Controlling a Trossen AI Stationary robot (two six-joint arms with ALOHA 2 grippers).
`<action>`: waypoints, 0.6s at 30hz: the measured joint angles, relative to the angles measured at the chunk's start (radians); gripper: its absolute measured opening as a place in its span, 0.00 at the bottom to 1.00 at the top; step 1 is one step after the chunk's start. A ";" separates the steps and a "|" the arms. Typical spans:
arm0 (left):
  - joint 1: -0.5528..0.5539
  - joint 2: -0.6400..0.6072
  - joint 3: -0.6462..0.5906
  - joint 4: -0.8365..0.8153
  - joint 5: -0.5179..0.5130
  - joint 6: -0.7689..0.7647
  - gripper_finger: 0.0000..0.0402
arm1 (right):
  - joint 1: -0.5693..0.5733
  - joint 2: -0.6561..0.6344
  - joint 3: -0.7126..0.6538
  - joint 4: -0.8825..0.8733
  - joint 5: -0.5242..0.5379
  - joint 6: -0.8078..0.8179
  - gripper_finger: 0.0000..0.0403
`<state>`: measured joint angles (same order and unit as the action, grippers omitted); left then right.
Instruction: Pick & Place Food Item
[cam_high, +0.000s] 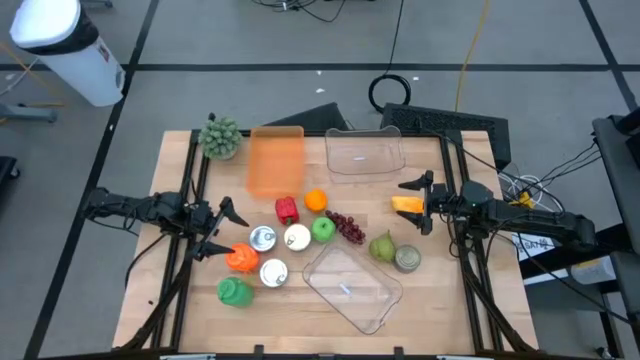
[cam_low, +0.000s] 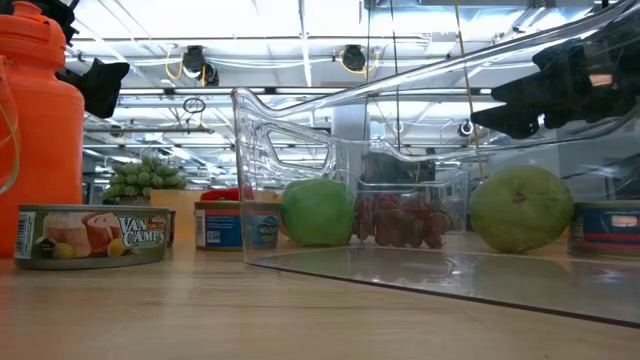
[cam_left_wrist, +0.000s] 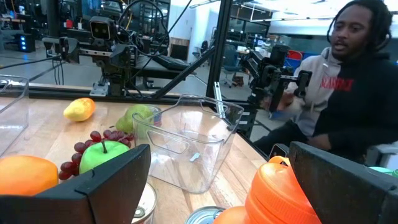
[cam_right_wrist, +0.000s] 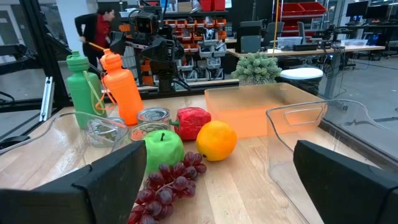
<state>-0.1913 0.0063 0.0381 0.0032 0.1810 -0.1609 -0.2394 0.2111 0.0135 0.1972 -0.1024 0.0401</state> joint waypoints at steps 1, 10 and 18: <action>0.000 0.000 0.000 0.000 0.000 0.000 0.99 | 0.000 0.000 0.000 0.001 0.000 0.000 0.97; 0.000 0.000 0.000 0.000 0.000 0.000 0.99 | 0.000 0.000 0.000 0.263 -0.002 0.318 0.97; -0.001 0.000 0.000 0.000 0.000 0.000 0.99 | 0.000 0.002 0.000 0.460 -0.003 0.643 0.97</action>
<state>-0.1921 0.0062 0.0381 0.0032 0.1811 -0.1610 -0.2394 0.2128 0.0135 0.6574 -0.1057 0.6829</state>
